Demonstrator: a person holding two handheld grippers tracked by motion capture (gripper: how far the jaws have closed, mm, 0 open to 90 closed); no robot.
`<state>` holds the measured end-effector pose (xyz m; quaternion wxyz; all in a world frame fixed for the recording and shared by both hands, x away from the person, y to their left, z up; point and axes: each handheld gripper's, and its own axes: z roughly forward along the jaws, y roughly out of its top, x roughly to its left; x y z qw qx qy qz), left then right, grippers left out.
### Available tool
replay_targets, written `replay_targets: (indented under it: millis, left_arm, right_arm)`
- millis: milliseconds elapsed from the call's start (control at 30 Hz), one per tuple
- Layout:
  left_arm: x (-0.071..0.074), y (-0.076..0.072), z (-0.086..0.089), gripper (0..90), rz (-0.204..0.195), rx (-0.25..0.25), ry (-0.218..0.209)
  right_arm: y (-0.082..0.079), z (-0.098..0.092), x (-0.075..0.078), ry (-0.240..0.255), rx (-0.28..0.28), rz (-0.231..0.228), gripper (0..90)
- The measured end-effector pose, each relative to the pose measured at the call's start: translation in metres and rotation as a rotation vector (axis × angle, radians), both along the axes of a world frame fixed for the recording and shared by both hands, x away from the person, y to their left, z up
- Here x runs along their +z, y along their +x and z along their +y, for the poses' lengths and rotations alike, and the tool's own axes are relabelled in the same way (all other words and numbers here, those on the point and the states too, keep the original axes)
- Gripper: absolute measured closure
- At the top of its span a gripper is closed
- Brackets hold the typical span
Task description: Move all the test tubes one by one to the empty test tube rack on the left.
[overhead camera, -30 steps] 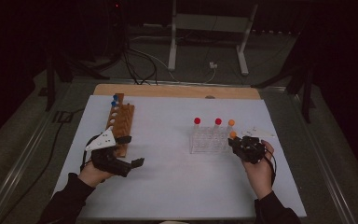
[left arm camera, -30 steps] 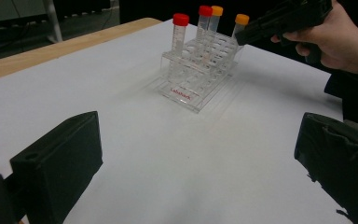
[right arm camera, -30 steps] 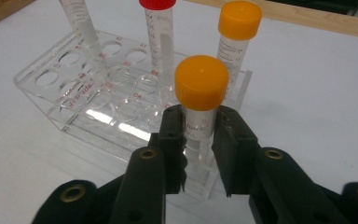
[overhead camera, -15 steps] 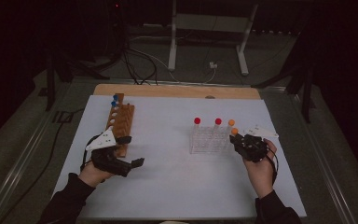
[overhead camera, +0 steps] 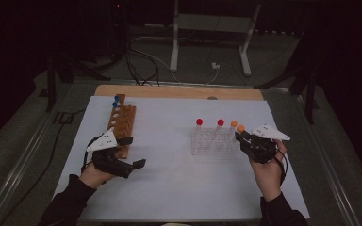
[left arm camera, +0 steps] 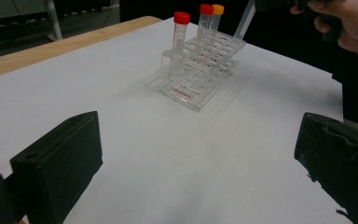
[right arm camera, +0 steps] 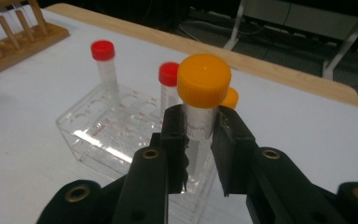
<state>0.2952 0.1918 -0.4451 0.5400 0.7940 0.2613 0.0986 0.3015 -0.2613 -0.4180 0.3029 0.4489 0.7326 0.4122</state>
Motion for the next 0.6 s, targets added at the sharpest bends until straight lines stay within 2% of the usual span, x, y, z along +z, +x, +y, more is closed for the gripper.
replay_targets:
  millis: [267,433,600]
  left_arm:
    - [0.002,0.0,-0.001,1.7,0.001,-0.008,-0.005]
    - [0.003,-0.001,-0.003,1.7,0.0,-0.016,-0.008]
    - [0.004,-0.001,-0.006,1.7,0.005,-0.039,-0.004]
  right_arm:
    - [-0.007,0.011,0.01,0.014,0.049,-0.019,74.5]
    - [-0.011,0.025,0.013,0.035,0.125,-0.004,74.5]
    - [-0.014,0.043,0.01,0.048,0.201,0.023,74.5]
